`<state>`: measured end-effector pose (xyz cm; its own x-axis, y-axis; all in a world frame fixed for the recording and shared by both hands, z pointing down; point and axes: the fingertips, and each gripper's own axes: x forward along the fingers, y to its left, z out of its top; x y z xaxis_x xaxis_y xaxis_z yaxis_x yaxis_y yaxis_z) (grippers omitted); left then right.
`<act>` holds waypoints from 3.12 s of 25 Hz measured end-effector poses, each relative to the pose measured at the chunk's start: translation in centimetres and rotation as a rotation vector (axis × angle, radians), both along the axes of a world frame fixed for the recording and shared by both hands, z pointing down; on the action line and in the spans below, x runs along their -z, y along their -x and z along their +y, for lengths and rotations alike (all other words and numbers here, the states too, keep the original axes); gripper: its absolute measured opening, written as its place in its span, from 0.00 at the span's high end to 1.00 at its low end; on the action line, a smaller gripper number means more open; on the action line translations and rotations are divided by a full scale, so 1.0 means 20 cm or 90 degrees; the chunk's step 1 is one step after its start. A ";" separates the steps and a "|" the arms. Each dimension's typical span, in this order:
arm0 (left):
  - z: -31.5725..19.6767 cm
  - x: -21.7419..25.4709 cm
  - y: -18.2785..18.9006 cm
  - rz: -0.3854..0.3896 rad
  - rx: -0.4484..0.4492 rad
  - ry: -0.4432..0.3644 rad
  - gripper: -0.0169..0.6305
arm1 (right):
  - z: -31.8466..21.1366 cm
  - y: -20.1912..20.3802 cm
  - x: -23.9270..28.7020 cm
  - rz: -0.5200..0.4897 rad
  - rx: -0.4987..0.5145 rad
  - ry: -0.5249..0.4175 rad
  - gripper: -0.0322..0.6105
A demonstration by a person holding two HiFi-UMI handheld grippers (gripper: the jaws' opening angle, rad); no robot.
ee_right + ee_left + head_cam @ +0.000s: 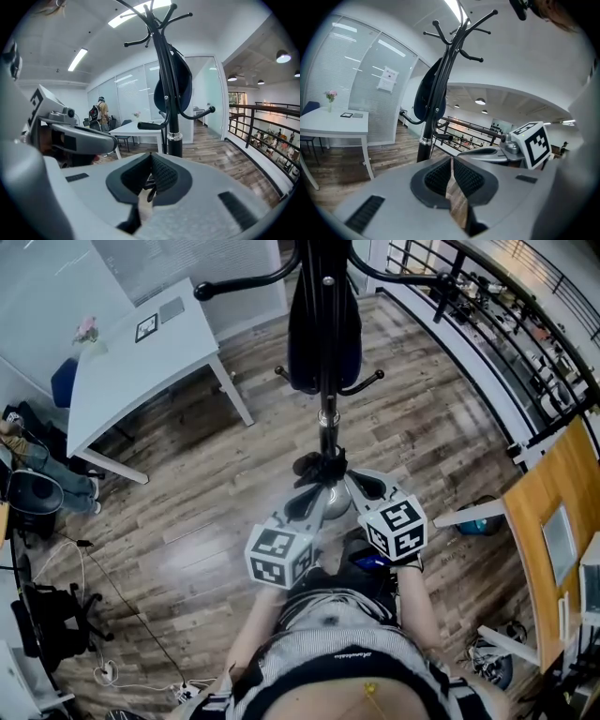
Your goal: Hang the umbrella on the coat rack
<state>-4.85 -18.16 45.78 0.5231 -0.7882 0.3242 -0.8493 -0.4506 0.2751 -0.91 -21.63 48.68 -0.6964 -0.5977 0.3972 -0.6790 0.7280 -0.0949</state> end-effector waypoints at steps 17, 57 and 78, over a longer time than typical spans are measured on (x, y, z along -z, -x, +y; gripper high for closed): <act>0.07 0.02 -0.02 0.003 -0.031 -0.012 0.95 | 0.17 0.06 0.17 -0.026 0.005 -0.045 0.95; 0.12 0.51 0.00 -0.010 -0.021 -0.223 0.95 | 0.28 0.11 0.66 -0.102 0.018 -0.208 0.95; 0.12 0.46 0.01 -0.016 -0.023 -0.216 0.95 | 0.29 0.11 0.62 -0.083 0.026 -0.190 0.95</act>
<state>-5.06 -15.78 36.59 0.5477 -0.8345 0.0599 -0.8358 -0.5425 0.0845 -3.08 -15.88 36.26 -0.7561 -0.6443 0.1148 -0.6442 0.7636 0.0427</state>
